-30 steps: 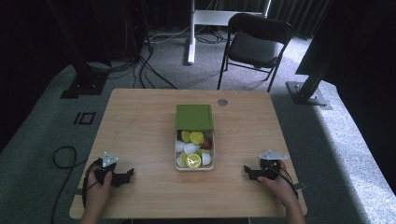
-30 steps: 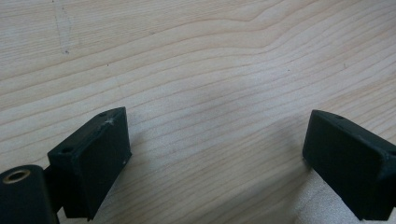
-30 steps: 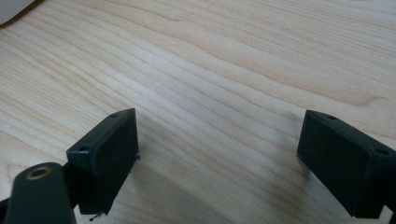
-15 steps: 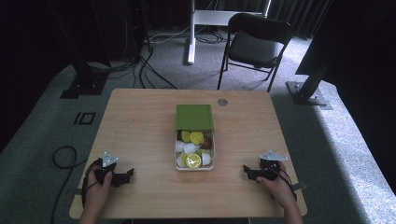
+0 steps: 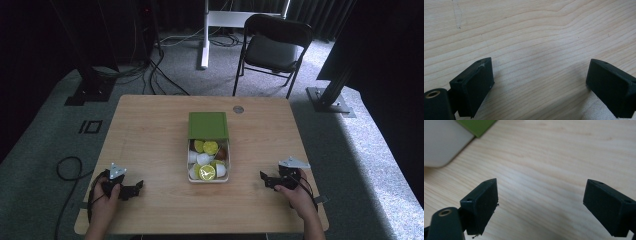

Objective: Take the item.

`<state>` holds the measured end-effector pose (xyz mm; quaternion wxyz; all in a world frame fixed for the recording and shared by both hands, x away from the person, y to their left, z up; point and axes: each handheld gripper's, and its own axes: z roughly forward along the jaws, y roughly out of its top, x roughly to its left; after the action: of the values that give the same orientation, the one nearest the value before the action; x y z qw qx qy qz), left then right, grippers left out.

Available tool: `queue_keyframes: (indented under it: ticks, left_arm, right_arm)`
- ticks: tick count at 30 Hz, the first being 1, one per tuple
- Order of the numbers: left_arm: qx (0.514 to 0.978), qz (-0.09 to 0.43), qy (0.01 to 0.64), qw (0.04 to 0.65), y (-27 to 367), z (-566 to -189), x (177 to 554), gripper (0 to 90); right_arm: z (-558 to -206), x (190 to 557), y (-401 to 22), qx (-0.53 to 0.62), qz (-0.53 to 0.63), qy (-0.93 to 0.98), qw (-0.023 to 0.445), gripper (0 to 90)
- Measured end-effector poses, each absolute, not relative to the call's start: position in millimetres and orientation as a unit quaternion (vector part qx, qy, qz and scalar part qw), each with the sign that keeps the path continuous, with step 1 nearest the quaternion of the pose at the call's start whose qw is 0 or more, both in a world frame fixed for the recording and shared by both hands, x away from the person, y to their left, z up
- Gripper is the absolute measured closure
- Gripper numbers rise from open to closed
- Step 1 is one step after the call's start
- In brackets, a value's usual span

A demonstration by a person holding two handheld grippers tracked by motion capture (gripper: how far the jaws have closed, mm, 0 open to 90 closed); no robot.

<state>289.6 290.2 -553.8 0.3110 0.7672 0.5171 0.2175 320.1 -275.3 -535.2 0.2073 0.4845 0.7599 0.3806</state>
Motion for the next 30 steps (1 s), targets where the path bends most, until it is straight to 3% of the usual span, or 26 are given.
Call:
queue_keyframes:
  ticks: [30]
  left_arm:
    - [0.768, 0.218, 0.517, 0.311, 290, -554, 290, 8.5]
  right_arm:
    - [-481, 320, -230, 0.426, 0.445, 0.755, 0.224, 12.4]
